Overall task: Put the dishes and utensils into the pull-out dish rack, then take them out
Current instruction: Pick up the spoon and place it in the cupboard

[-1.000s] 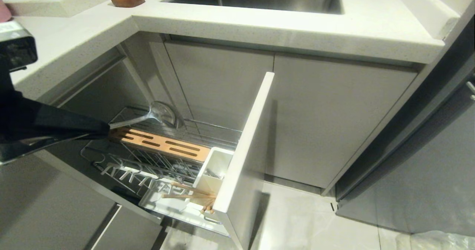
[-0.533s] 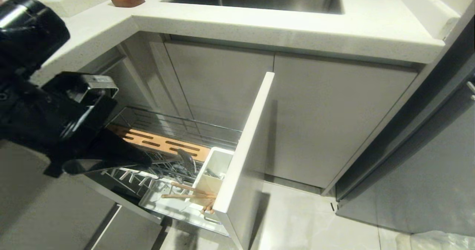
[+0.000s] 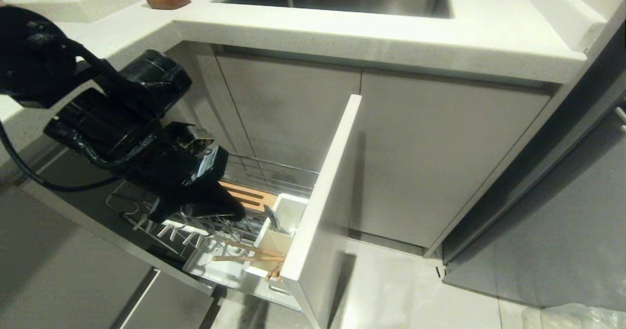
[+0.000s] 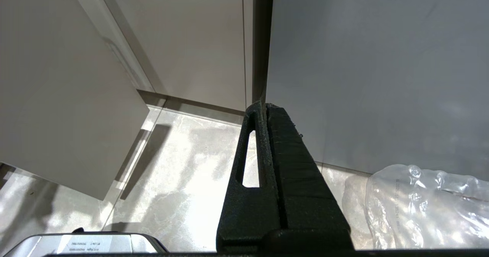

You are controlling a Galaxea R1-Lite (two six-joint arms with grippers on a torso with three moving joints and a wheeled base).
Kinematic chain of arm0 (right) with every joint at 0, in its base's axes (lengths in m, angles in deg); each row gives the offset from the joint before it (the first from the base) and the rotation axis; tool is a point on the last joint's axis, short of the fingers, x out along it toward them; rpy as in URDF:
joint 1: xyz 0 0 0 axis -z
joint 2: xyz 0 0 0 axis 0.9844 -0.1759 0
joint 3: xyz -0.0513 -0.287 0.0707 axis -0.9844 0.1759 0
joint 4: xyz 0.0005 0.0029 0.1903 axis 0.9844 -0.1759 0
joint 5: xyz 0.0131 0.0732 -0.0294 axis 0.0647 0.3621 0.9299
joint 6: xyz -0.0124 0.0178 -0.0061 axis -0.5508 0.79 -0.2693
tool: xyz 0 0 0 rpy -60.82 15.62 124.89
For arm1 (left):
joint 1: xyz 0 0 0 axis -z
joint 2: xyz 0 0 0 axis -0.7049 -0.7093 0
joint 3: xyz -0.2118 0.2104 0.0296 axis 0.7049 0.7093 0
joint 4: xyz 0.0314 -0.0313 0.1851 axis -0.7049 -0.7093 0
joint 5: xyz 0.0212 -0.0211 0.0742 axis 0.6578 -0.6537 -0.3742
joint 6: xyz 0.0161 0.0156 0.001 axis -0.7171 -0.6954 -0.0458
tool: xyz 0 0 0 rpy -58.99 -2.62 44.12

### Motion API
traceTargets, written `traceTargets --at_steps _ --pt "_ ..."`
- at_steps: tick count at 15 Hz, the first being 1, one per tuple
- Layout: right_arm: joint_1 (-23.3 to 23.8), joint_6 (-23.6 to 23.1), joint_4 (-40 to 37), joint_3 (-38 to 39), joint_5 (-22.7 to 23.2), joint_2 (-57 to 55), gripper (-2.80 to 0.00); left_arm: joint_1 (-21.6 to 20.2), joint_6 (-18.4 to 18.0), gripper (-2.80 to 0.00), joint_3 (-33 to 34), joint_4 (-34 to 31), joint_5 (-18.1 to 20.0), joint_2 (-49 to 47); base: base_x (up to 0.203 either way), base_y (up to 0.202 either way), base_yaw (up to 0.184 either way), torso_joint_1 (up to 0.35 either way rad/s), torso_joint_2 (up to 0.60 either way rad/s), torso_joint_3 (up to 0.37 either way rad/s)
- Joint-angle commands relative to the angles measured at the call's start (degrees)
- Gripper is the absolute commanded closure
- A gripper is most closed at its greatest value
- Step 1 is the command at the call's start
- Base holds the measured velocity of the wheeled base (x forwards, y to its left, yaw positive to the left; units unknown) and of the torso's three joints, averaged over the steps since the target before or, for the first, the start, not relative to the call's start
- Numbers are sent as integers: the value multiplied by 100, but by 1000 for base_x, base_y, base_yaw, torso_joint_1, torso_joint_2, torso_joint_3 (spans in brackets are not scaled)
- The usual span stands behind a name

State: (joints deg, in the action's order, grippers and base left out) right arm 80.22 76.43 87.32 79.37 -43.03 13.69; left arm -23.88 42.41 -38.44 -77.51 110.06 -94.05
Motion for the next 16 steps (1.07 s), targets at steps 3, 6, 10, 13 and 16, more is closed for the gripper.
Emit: traceTargets --at_steps 3,6,10,13,16 --pt "0 0 0 0 1 -5 0 -3 161 0 -307 165 5 -602 0 0 0 0 0 0" --pt "0 0 0 0 1 -5 0 -3 172 0 -319 267 -4 -817 0 0 0 0 0 0" --pt "0 0 0 0 1 -5 0 -3 219 0 -363 358 -4 -1067 0 0 0 0 0 0" --pt "0 0 0 0 1 -5 0 5 317 0 -425 387 -10 -1280 0 0 0 0 0 0" --pt "0 0 0 0 1 -5 0 16 342 0 -461 392 -12 -1508 0 0 0 0 0 0"
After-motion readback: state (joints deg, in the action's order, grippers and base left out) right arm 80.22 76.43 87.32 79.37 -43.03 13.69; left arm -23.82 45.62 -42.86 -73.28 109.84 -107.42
